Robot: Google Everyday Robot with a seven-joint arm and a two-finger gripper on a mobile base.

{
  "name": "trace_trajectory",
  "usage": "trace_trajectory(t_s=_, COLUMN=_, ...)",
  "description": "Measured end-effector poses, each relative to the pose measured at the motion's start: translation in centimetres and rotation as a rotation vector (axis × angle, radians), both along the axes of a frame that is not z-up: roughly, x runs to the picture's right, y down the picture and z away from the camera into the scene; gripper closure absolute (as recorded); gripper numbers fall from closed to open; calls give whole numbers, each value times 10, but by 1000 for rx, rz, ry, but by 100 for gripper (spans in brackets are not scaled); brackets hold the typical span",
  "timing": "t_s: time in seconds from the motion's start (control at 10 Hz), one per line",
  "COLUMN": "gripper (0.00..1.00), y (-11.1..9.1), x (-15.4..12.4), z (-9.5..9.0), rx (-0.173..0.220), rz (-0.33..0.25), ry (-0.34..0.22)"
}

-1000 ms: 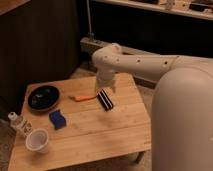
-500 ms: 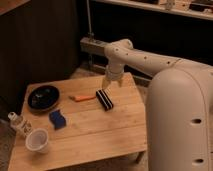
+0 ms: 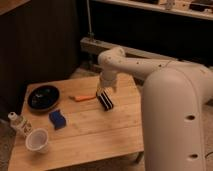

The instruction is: Place the eraser on the white sponge

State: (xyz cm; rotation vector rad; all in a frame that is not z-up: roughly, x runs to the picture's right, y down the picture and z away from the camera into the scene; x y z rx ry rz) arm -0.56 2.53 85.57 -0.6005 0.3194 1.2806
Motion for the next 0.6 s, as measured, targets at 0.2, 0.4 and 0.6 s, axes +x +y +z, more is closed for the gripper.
trace_trajectory(t_s=0.2, gripper=35, y=26, x=-18, z=23, rx=3, rz=-18, ry=15)
trace_trajectory(t_s=0.4, gripper=35, y=42, x=-30, z=40, rx=20, rz=-38, ry=51)
trace_trajectory(t_s=0.6, gripper=35, y=37, x=-25, z=46, rx=54, rz=-52, ry=116)
